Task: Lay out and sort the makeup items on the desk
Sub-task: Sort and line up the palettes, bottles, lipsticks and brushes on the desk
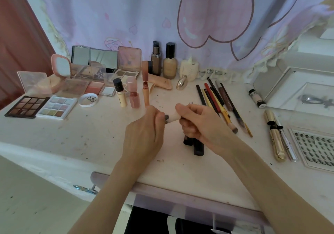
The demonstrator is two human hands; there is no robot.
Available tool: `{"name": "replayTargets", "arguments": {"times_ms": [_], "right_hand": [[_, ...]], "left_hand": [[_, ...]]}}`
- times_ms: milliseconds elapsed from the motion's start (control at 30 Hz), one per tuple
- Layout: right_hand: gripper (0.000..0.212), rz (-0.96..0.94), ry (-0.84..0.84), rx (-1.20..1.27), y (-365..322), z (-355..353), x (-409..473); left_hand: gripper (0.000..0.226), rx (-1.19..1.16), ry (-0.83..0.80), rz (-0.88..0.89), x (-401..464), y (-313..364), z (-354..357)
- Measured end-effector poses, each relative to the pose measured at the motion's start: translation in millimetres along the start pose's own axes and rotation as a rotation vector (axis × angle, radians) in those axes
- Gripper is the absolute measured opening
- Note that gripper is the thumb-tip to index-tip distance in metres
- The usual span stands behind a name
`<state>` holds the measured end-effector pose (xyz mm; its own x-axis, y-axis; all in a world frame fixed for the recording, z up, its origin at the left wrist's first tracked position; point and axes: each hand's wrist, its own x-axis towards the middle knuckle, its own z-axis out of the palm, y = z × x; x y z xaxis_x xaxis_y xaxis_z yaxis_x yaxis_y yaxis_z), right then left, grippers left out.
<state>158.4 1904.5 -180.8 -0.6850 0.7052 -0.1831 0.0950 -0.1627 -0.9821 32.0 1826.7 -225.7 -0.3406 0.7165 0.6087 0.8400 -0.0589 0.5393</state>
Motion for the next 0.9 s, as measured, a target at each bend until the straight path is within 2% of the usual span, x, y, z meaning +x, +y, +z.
{"name": "replayTargets", "arguments": {"times_ms": [100,267,333,400,533,633,733,800,900], "right_hand": [[0.037,0.050,0.040,-0.051,-2.4,4.6,-1.4],[0.049,-0.026,0.065,-0.375,-2.2,20.8,2.8],[0.046,-0.051,0.051,-0.406,-2.0,20.6,4.9],[0.046,-0.099,0.057,-0.437,0.8,21.3,3.6],[0.045,-0.377,0.030,-0.626,6.5,24.6,-2.5],[0.033,-0.454,-0.042,-0.735,1.5,19.1,-0.3],[0.034,-0.365,-0.022,-0.818,-3.8,11.5,3.6],[0.039,-0.281,0.022,-0.762,-4.5,9.7,3.6],[0.023,-0.283,0.037,-0.634,-2.2,7.6,5.1]], "left_hand": [[0.023,0.145,0.007,0.053,-0.4,2.2,-3.3],[0.026,0.085,0.075,0.034,-1.2,-2.6,-5.2],[0.030,-0.084,0.043,-0.052,-1.0,-1.2,-5.5],[0.034,-0.313,-0.024,-0.232,1.1,-2.0,-4.5],[0.039,-0.539,-0.140,-0.419,5.3,-6.7,-8.1],[0.051,-0.735,-0.164,-0.581,10.3,-4.2,-12.9],[0.055,-0.683,-0.178,-0.589,11.0,-1.2,-11.5],[0.056,-0.585,-0.202,-0.535,9.1,-0.7,-9.5],[0.053,-0.571,-0.220,-0.528,7.7,-0.1,-8.0]]}}
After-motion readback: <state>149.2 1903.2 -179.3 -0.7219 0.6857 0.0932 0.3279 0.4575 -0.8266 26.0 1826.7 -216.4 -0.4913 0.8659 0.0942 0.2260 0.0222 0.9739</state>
